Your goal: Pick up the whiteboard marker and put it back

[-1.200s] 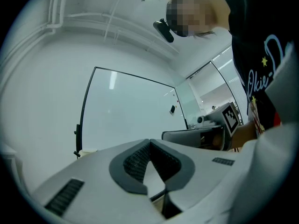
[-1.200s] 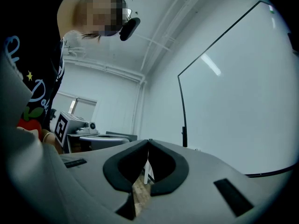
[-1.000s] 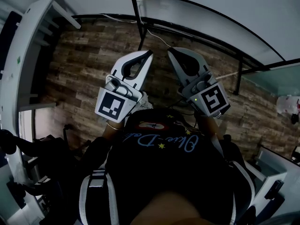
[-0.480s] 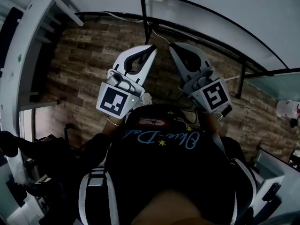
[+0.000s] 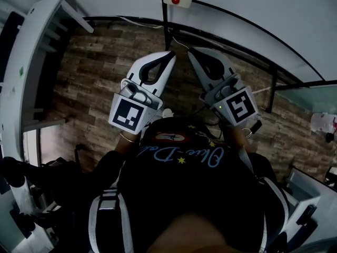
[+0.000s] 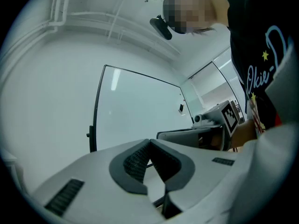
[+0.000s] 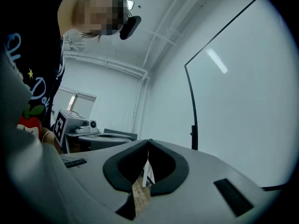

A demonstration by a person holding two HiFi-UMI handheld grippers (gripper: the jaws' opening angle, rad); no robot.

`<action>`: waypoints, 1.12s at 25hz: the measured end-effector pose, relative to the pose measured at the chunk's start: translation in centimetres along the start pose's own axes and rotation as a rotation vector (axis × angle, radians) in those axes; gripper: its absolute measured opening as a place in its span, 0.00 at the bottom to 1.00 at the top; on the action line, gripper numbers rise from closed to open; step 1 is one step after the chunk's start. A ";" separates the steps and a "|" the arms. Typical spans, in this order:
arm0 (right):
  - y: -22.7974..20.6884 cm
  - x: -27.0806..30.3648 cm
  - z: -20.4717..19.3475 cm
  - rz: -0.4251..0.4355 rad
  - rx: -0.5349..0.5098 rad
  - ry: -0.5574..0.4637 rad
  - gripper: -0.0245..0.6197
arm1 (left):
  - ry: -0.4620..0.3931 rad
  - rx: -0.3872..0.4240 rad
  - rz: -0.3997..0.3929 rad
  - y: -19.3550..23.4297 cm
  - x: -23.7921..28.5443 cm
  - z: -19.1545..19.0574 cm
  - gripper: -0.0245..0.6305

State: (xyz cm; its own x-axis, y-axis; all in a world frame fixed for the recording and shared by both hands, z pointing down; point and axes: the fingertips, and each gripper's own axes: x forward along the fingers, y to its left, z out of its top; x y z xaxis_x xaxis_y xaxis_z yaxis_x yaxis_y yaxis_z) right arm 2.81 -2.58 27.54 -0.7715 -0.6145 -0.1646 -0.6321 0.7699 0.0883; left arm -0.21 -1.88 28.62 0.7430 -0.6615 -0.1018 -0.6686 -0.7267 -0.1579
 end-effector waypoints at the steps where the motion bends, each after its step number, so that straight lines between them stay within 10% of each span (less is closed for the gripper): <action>1: -0.1 0.4 -0.1 -0.001 0.001 -0.001 0.09 | -0.001 -0.001 -0.002 0.4 0.1 -0.1 0.06; 28: -1.8 5.1 -1.7 -0.067 -0.020 0.031 0.09 | -0.013 -0.034 -0.013 6.1 -0.6 -1.7 0.06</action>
State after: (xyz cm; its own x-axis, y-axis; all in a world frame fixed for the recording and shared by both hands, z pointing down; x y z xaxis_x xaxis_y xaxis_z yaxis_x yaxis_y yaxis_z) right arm -0.11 -7.46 28.24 -0.7293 -0.6697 -0.1404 -0.6833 0.7236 0.0976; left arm -4.76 -6.21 29.43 0.7517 -0.6498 -0.1128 -0.6595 -0.7411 -0.1258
